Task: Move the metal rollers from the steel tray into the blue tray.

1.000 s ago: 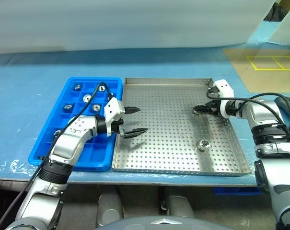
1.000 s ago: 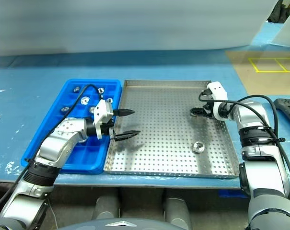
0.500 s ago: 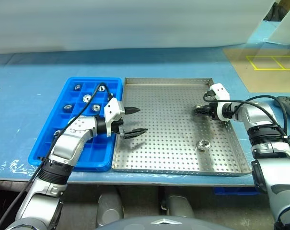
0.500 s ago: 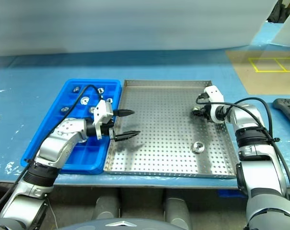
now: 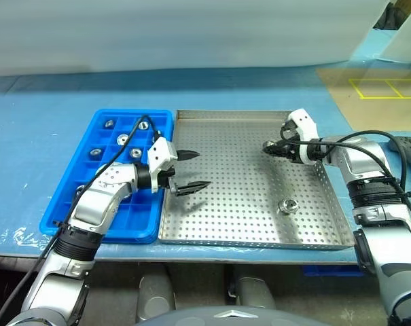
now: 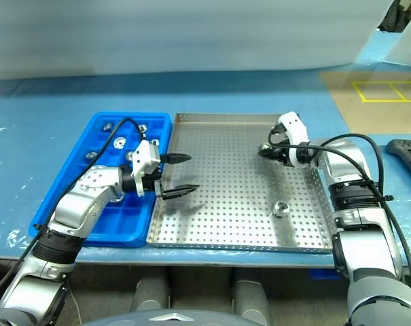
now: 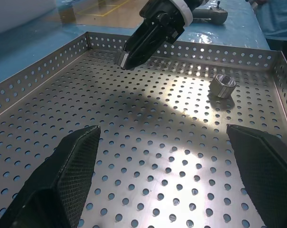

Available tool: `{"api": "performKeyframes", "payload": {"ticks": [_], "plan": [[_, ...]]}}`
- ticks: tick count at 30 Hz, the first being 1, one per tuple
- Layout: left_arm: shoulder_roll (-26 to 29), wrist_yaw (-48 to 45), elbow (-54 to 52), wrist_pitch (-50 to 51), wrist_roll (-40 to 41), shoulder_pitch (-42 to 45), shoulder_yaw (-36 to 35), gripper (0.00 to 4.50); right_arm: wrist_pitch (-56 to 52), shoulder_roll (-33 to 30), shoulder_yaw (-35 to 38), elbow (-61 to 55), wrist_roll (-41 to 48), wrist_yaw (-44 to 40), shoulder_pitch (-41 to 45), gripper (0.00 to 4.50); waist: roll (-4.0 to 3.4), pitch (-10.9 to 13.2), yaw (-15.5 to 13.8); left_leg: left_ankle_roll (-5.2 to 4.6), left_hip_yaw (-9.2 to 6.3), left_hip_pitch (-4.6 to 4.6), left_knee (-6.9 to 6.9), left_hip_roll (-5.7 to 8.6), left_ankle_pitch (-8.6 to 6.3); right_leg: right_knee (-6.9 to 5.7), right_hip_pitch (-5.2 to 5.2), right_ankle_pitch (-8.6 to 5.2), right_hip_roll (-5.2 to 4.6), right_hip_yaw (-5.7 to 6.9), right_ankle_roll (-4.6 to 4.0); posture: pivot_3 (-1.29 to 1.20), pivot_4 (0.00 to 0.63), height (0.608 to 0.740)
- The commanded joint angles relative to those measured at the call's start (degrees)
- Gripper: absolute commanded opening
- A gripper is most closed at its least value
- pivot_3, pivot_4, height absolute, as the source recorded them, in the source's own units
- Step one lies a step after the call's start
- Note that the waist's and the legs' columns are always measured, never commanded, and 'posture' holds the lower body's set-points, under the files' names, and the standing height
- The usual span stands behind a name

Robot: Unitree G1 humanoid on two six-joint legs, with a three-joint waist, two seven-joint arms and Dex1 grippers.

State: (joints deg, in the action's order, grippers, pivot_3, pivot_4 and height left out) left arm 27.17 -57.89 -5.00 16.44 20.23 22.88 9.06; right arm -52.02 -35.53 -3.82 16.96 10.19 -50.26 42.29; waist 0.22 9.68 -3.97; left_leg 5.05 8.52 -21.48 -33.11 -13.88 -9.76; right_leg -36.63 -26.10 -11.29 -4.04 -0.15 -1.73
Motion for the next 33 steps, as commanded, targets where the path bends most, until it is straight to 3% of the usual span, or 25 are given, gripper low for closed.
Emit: {"api": "performKeyframes", "payload": {"ticks": [1, 17, 33], "plan": [[1.07, 0.08, -2.21, -0.49, 0.78, 0.15, -2.05, 4.5, -1.52, 1.88, -1.96, -6.76, 2.29, -0.91, -0.08, 1.63, 0.0, 0.0, 0.06, 0.0, 0.0, 0.01, 0.01, 0.0, 0.0, 0.0, 0.0, 0.0, 0.0, 0.0, 0.0, -0.02, 0.15, 0.74], [6.37, 6.34, -14.65, 3.7, 2.73, -10.35, -9.39, 4.5, 14.26, 13.02, -8.8, -2.45, 2.25, -7.02, 7.93, 1.63, 0.01, 0.02, -0.85, 0.0, -0.03, -0.22, 0.16, -0.01, -0.01, 0.11, -0.19, -0.01, -0.12, 0.16, 0.0, 0.22, 0.15, 0.74], [8.73, 16.27, -33.36, 10.36, 6.02, -29.12, -19.79, 4.5, 23.1, 24.47, -14.83, 7.09, 0.24, -14.23, 15.82, 1.63, 0.03, 0.04, -4.84, -0.15, -0.14, -0.44, 0.41, -0.05, -0.1, 0.4, -0.29, -0.03, -0.15, 0.39, 0.0, 0.47, 0.15, 0.74]]}}
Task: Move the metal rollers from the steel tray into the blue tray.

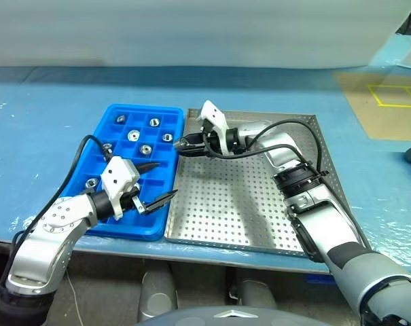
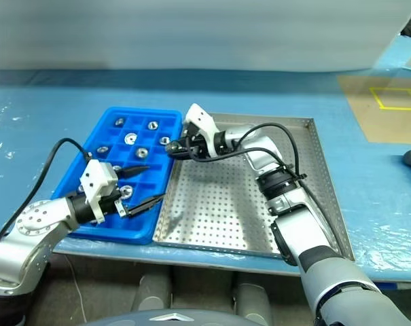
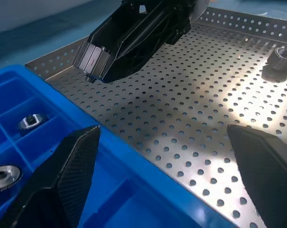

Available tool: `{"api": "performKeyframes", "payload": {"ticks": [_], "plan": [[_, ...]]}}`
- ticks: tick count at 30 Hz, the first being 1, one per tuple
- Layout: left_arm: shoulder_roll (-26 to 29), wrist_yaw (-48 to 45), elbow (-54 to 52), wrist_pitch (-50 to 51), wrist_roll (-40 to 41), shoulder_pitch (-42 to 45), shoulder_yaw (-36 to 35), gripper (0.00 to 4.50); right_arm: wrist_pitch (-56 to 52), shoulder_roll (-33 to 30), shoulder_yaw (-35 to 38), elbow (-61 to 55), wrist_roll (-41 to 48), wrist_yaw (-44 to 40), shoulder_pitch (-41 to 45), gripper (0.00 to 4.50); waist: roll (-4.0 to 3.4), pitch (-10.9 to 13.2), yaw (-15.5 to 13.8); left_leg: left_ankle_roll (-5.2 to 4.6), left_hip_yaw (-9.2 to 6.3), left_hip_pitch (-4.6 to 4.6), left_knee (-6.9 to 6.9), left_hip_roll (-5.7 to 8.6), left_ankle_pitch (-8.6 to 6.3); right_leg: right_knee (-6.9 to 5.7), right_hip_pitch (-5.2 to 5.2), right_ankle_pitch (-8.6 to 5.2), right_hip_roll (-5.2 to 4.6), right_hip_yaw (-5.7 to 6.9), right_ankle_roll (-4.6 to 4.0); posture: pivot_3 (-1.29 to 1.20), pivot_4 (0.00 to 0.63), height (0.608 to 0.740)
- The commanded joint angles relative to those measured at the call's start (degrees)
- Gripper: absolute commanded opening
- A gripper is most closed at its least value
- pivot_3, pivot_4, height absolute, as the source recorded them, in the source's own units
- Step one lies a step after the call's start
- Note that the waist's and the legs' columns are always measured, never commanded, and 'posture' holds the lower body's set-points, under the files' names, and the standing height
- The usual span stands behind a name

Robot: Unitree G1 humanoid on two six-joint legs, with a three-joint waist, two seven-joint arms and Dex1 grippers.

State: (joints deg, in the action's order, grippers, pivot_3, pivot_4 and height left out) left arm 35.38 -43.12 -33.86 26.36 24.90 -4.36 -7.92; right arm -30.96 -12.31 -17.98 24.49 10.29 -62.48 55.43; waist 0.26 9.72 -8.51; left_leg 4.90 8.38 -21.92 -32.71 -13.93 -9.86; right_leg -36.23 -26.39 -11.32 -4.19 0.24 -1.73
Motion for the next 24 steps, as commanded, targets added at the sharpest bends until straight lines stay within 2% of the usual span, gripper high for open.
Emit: {"api": "performKeyframes", "payload": {"ticks": [1, 11, 24], "plan": [[0.46, 2.03, -5.4, 0.72, 1.53, -2.86, -3.32, 4.5, 2.33, 1.61, -1.1, -0.1, -0.01, -2.62, 3.01, 1.63, 0.0, 0.0, -0.59, -0.01, -0.01, -0.03, 0.02, 0.0, 0.0, 0.03, -0.01, 0.0, 0.0, 0.02, 0.0, 0.49, 0.15, 0.74], [-0.43, 6.38, -11.41, 0.91, 2.33, -11.32, -6.5, 4.5, 6.63, 5.5, -5.92, 7.98, -4.96, -4.92, 5.09, 1.63, -0.01, 0.0, -4.06, -0.01, -0.06, -0.13, 0.4, -0.04, -0.01, 0.53, 0.03, 0.0, 0.01, 0.21, 0.0, 0.57, 0.15, 0.74], [0.07, 6.26, -9.94, -0.01, 2.36, -10.5, -5.78, 4.5, 10.28, 5.55, -5.79, 15.48, -11.12, -3.37, 7.12, 1.63, -0.02, 0.01, -6.59, 0.0, -0.07, -0.1, 0.4, -0.04, -0.01, 0.51, 0.04, 0.0, 0.02, 0.2, 0.01, 0.55, 0.15, 0.74]]}}
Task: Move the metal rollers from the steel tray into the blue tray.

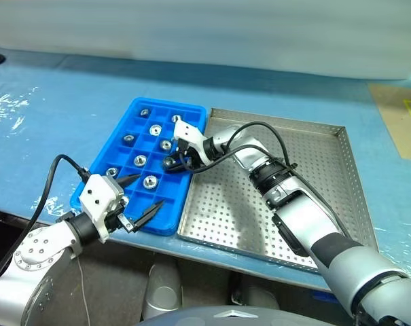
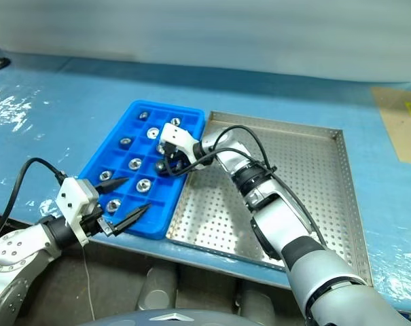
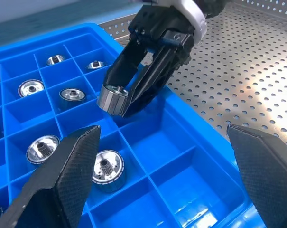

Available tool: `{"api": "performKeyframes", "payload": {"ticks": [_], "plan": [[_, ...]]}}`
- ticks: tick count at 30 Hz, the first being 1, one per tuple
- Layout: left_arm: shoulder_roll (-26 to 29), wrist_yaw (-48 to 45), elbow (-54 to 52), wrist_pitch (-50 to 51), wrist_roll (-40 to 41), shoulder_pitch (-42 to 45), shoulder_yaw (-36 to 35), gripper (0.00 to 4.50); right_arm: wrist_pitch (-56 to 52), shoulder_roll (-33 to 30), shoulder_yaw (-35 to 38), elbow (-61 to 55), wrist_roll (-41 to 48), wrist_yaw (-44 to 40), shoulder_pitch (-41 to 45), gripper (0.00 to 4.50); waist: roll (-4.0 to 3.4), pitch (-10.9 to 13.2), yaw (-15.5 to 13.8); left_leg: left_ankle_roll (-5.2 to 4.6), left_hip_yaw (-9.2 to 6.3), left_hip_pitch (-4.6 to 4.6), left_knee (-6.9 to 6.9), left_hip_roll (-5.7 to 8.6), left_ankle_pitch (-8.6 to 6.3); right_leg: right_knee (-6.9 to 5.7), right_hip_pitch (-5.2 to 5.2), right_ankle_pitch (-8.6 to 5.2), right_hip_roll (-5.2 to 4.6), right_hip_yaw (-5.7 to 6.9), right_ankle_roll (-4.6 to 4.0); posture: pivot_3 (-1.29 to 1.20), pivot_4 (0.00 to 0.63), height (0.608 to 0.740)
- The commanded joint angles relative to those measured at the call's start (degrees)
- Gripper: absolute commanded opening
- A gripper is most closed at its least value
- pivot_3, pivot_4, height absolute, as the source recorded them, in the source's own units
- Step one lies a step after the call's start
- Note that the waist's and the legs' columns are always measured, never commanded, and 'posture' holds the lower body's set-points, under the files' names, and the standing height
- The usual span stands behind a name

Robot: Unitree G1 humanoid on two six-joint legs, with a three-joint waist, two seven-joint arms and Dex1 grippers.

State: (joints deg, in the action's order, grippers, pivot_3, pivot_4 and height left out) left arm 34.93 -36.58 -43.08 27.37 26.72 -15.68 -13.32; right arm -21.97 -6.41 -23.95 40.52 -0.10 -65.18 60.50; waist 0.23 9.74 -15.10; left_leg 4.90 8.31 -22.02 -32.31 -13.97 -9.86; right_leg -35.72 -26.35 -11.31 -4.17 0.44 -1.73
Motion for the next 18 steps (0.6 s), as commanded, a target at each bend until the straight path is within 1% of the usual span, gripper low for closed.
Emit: {"api": "performKeyframes", "payload": {"ticks": [1, 2, 4, 7, 8, 12, 15, 18], "plan": [[0.59, -0.38, -0.56, -1.02, 0.52, 1.05, -0.28, 4.5, 1.35, -0.55, 0.01, -0.47, -1.2, -0.8, 2.02, 2.39, 0.0, 0.0, -0.01, 0.0, 0.0, -0.01, 0.0, 0.0, 0.0, 0.0, 0.0, 0.0, 0.0, 0.0, 0.0, 0.55, 0.15, 0.74], [0.64, -0.45, -0.43, -0.96, 0.51, 1.34, -0.14, 4.5, 1.45, -0.92, -0.4, -0.64, -1.72, -1.38, 1.81, 2.64, 0.0, 0.0, -0.02, 0.0, 0.0, -0.01, 0.0, 0.0, 0.0, 0.0, 0.0, 0.0, 0.0, 0.0, 0.0, 0.55, 0.15, 0.74], [0.7, -0.55, -0.32, -0.75, 0.54, 1.85, 0.11, 4.5, 1.22, -1.36, -0.65, -1.34, -2.24, -2.21, 1.23, 3.34, 0.0, 0.0, 0.0, 0.0, 0.0, 0.0, -0.01, 0.0, 0.0, -0.01, 0.01, 0.0, 0.0, 0.0, 0.0, 0.54, 0.15, 0.74], [0.83, -0.88, -0.07, -0.51, 0.66, 2.55, 0.39, 4.5, 0.62, -1.21, 0.37, -1.33, -2.43, -0.88, 1.06, 4.36, -0.01, -0.01, 0.01, 0.0, 0.0, 0.04, -0.01, 0.01, 0.0, -0.02, 0.04, 0.0, 0.0, -0.01, 0.0, 0.52, 0.15, 0.74], [0.94, -1.08, 0.13, -0.45, 0.67, 3.04, 0.72, 4.5, 0.07, -1.12, 1.48, -1.1, -1.87, -0.13, 1.31, 4.47, -0.01, -0.01, 0.01, 0.0, 0.0, 0.04, -0.01, 0.01, 0.0, -0.02, 0.04, 0.0, 0.0, -0.01, 0.0, 0.51, 0.15, 0.74], [1.38, -2.39, 2.02, 0.0, 0.88, 6.94, 3.63, 4.5, -4.11, -3.22, 7.28, -2.97, 2.46, -0.84, 2.4, 4.47, -0.01, 0.0, 0.0, 0.02, 0.0, 0.02, -0.05, 0.0, 0.02, -0.06, 0.03, 0.01, 0.0, 0.0, 0.0, 0.46, 0.15, 0.74], [1.49, -3.75, 4.32, -0.12, 0.89, 10.37, 5.91, 4.5, -6.27, -6.76, 9.7, -6.56, 4.55, -2.64, 1.38, 4.47, -0.02, 0.0, 0.05, 0.03, 0.0, 0.02, -0.15, 0.01, 0.02, -0.11, 0.08, 0.02, -0.01, 0.0, 0.01, 0.39, 0.15, 0.74], [1.33, -6.07, 8.24, -0.68, 0.49, 15.16, 9.15, 4.5, -9.35, -11.67, 11.8, -13.44, 6.76, -4.01, -2.4, 4.47, -0.02, -0.01, 0.45, 0.15, 0.01, 0.05, -0.24, 0.01, 0.09, -0.18, 0.08, 0.02, 0.0, -0.03, 0.02, 0.33, 0.15, 0.74]]}}
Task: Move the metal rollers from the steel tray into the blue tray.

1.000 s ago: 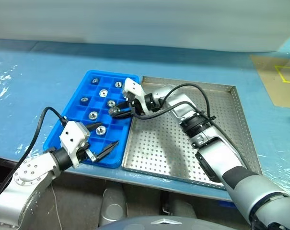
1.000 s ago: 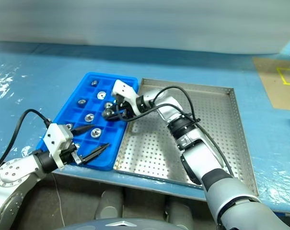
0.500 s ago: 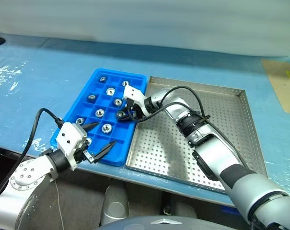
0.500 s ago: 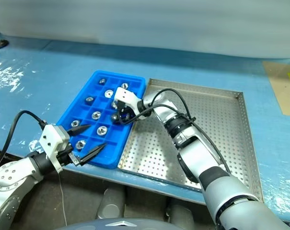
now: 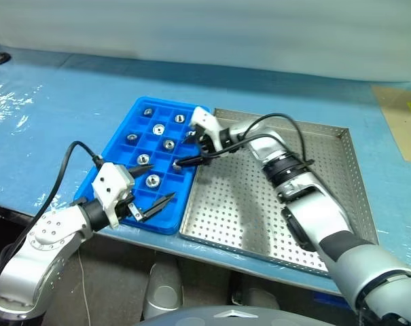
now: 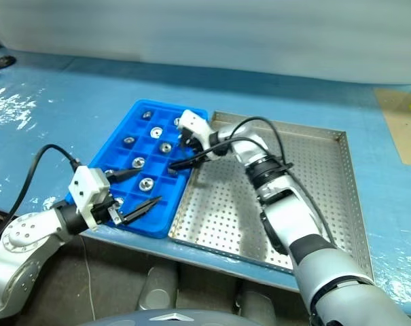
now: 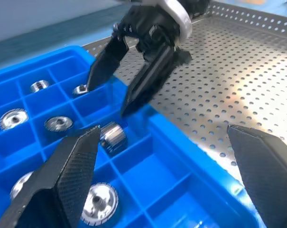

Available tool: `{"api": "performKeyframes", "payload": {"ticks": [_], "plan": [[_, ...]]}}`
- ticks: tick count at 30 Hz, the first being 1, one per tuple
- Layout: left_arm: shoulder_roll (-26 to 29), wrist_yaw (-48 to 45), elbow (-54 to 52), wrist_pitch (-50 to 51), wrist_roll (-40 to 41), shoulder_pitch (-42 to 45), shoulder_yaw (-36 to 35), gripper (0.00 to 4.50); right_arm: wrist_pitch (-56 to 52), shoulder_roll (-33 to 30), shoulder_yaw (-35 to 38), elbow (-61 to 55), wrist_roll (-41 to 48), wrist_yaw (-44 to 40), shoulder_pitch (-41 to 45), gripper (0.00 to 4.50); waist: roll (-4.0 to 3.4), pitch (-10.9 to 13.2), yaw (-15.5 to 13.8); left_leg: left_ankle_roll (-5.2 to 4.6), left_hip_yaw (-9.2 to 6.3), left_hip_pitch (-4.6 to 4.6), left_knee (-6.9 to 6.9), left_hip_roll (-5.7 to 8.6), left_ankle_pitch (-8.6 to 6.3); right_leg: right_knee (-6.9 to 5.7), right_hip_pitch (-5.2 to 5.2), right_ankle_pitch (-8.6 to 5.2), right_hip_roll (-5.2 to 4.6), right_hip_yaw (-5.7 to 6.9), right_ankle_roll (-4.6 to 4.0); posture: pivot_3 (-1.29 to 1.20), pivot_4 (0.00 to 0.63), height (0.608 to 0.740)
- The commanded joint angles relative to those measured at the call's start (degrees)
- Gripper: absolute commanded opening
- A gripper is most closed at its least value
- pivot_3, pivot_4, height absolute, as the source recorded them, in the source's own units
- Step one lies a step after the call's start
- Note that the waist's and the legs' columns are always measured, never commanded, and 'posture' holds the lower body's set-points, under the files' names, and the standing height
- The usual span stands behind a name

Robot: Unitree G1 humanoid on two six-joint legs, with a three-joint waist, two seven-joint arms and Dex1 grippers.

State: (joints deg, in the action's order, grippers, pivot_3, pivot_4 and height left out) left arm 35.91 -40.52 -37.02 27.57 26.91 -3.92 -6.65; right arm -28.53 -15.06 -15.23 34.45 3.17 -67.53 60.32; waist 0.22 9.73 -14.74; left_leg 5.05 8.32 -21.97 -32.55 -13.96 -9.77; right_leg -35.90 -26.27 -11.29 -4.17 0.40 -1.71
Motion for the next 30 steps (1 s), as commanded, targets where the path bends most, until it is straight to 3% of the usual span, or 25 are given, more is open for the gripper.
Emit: {"api": "performKeyframes", "payload": {"ticks": [1, 15, 30], "plan": [[0.33, -2.91, 3.35, -1.2, -0.03, 4.68, 3.52, 4.5, -4.13, -4.22, 3.63, -9.57, 3.97, -1.31, -3.53, 4.47, -0.01, -0.01, 0.26, 0.01, 0.0, 0.02, 0.0, 0.0, 0.01, -0.01, 0.01, 0.0, 0.01, 0.0, 0.0, 0.29, 0.15, 0.74], [-3.91, -14.03, 20.39, -5.61, -1.04, 20.85, 13.38, 4.5, -27.81, -24.88, 15.32, -49.79, 14.37, 6.02, -28.22, 4.47, -0.05, -0.06, 7.84, 0.13, 0.13, 0.3, -0.15, 0.04, 0.09, -0.14, 0.22, 0.11, 0.18, -0.45, 0.15, -0.02, 0.15, 0.74], [-9.55, -20.5, 31.84, -11.95, -4.27, 26.99, 17.96, 4.5, -40.59, -39.26, 24.92, -61.91, 19.95, 14.23, -46.84, 4.47, -0.12, -0.1, 10.87, -0.1, 0.26, 0.7, -0.2, 0.13, -0.04, 0.16, 0.62, 0.17, 0.16, -0.63, 0.19, -0.19, 0.15, 0.74]]}}
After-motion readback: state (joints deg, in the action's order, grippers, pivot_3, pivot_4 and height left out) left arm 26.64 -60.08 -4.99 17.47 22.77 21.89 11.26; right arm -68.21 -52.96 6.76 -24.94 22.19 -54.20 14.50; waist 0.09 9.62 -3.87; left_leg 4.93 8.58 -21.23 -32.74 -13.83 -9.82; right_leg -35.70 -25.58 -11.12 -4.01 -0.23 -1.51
